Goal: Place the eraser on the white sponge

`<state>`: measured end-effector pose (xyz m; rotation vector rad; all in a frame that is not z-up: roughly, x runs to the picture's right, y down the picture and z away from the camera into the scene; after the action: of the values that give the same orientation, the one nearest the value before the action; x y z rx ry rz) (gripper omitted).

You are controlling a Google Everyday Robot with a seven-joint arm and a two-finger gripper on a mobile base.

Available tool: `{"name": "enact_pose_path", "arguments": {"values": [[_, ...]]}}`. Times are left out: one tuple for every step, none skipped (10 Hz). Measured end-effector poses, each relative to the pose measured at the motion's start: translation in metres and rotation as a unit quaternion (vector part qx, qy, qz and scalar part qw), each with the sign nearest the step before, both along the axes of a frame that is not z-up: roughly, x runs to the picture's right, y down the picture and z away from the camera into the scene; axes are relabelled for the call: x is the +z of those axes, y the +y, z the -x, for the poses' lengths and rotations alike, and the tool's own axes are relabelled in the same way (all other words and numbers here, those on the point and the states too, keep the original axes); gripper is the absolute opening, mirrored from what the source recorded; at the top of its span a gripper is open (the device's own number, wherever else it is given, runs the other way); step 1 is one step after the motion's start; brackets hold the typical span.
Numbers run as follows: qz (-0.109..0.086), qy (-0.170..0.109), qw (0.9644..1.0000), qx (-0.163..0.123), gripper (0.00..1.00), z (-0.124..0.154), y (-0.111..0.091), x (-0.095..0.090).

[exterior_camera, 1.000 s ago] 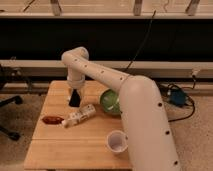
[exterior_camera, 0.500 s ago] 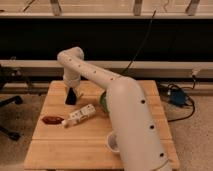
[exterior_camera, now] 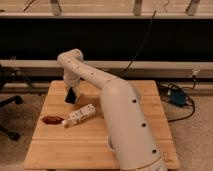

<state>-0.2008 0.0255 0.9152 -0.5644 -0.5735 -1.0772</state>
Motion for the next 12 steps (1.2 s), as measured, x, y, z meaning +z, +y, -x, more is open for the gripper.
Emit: {"name": "enact_pose_path", "arguments": {"values": [[0.000,0.005,1.0000,0.006,0.80,0.000,-0.002,0.005],[0.000,0.011,0.9998,0.014,0.80,0.001,-0.005,0.011],[0.002,0.017,0.9996,0.020,0.80,0.000,-0.007,0.015],[0.003,0.021,0.9994,0.027,0.80,0.000,-0.009,0.018],[0.002,0.024,0.9992,0.031,0.80,0.000,-0.011,0.020],[0.000,0.026,0.9991,0.035,0.80,-0.001,-0.013,0.022],[-0.003,0.027,0.9989,0.038,0.80,-0.001,-0.015,0.023],[-0.006,0.027,0.9988,0.040,0.80,-0.002,-0.018,0.022],[-0.010,0.028,0.9986,0.044,0.80,-0.005,-0.021,0.021],[-0.019,0.029,0.9982,0.050,0.80,-0.015,-0.030,0.014],[-0.026,0.030,0.9977,0.054,0.80,-0.027,-0.038,0.006],[-0.035,0.031,0.9976,0.051,0.80,-0.033,-0.044,-0.001]]}}
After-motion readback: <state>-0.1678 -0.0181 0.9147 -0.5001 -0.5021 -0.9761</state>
